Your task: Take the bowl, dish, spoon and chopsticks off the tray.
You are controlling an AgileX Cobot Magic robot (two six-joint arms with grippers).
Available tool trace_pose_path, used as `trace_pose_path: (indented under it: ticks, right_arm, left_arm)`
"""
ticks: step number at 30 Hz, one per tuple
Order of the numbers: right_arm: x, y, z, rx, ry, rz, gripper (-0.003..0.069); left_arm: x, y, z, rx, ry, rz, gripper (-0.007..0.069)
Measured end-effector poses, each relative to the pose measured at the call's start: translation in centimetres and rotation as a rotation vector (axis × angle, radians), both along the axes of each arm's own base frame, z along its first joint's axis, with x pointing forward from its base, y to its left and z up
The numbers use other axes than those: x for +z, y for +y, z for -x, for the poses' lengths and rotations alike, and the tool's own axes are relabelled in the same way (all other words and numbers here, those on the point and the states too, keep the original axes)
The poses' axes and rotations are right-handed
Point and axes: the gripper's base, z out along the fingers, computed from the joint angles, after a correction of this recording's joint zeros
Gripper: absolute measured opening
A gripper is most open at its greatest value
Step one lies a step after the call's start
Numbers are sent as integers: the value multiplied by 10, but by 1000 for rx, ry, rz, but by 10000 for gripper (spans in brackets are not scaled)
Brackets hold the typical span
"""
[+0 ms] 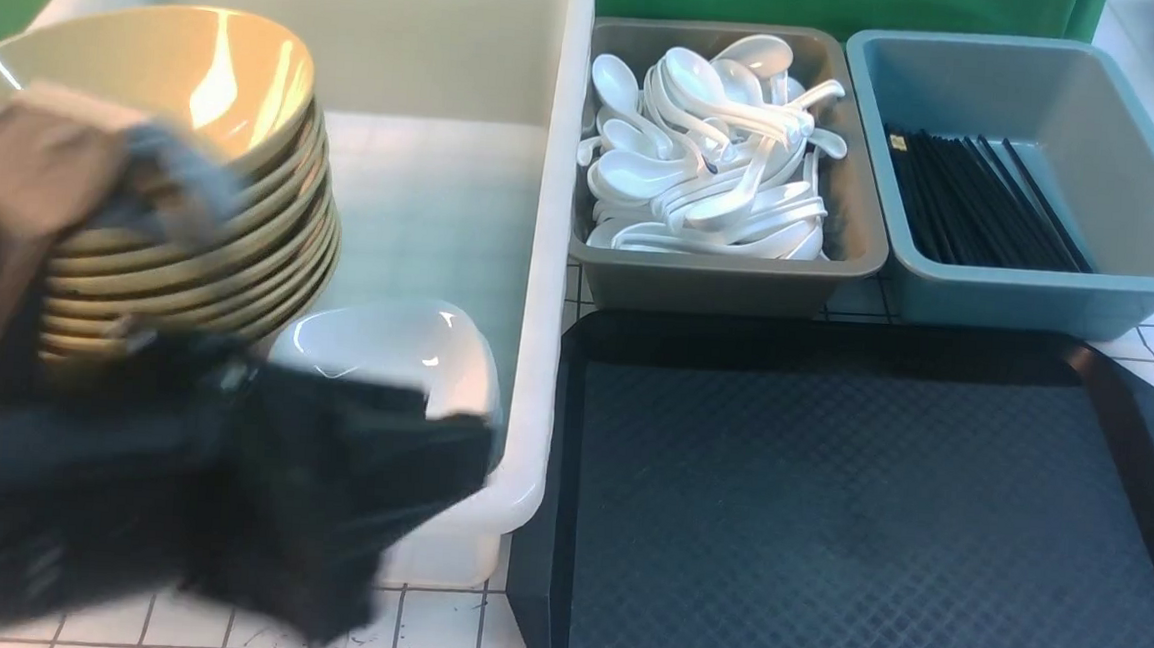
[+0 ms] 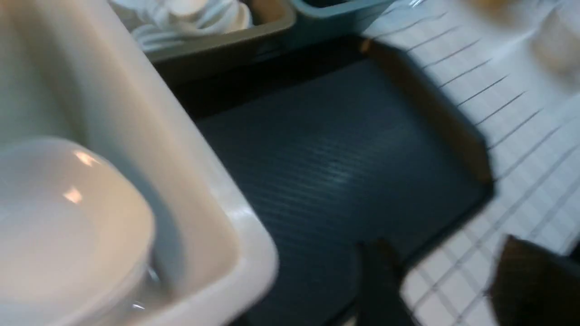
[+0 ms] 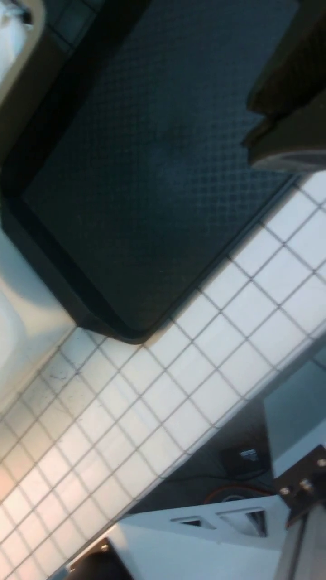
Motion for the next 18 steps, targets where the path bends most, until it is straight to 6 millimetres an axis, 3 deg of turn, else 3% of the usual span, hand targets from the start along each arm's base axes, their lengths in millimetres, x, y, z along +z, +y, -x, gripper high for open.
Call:
trace_pose_path:
  ticks: [2, 4, 11, 18]
  right_arm:
    - [0, 0, 0, -1, 2, 2, 101]
    - [-2, 0, 0, -3, 8, 5, 101]
    - [-25, 1, -1, -18, 61, 47, 105]
    - [-34, 3, -3, -19, 80, 70, 110]
  left_arm:
    - [-10, 10, 10, 3, -9, 54, 53]
    - [-24, 21, 20, 9, -22, 121, 13]
    - [-73, 47, 39, 35, -134, 317, -1]
    - [-104, 54, 43, 49, -174, 366, -1]
